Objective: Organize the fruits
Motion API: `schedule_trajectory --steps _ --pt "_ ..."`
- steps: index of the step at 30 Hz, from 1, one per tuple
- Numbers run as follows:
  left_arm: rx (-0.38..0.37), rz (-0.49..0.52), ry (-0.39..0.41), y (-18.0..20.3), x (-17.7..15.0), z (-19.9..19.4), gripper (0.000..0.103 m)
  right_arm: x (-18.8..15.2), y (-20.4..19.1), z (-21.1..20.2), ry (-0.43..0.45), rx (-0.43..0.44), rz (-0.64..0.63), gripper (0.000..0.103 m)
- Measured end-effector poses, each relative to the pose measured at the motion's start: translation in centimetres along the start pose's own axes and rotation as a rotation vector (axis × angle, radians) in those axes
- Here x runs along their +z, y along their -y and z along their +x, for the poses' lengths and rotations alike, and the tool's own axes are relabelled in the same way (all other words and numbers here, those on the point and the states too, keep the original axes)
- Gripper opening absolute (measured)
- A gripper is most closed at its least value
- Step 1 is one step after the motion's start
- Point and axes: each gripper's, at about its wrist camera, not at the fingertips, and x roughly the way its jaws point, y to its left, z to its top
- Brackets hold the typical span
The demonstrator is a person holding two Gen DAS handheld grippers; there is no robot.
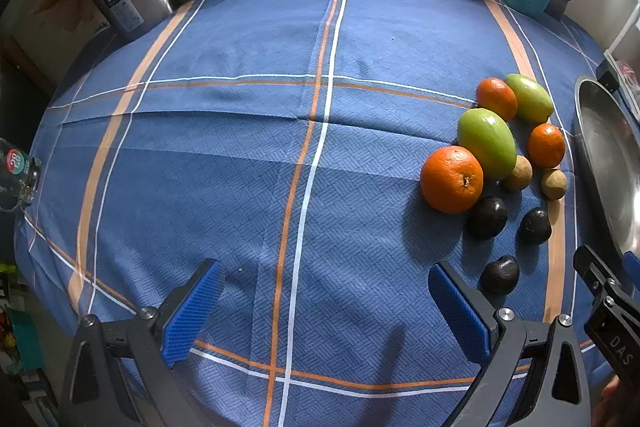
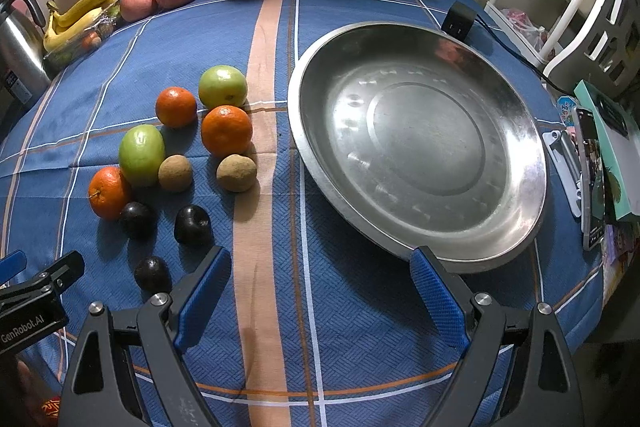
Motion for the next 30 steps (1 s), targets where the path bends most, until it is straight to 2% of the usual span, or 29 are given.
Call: schedule_trajectory --steps 9,18,22,26,30 --pt "0.016 -0.013 0.055 -0.4 0.4 -0.3 0.103 0.0 0.0 0.0 0.003 0.016 0.007 0.091" --pt "0.018 -0.027 0.029 -0.6 0.6 -0.3 0.103 0.1 0.1 0.0 0.004 0.024 0.01 0.091" --pt "0.008 -0.049 0.064 -0.8 0.9 -1.0 0.103 0.1 0.1 0.0 0.004 0.029 0.012 0.091" --pt "0.012 -0.047 0.125 -0.5 1.4 -2.2 0.103 0.1 0.2 -0.5 0.034 0.046 0.018 0.091" --pt "-0.026 -0.062 0.116 -0.3 1.9 -2.1 0.103 0.2 -0.2 -1.2 0.075 0.062 0.002 0.091"
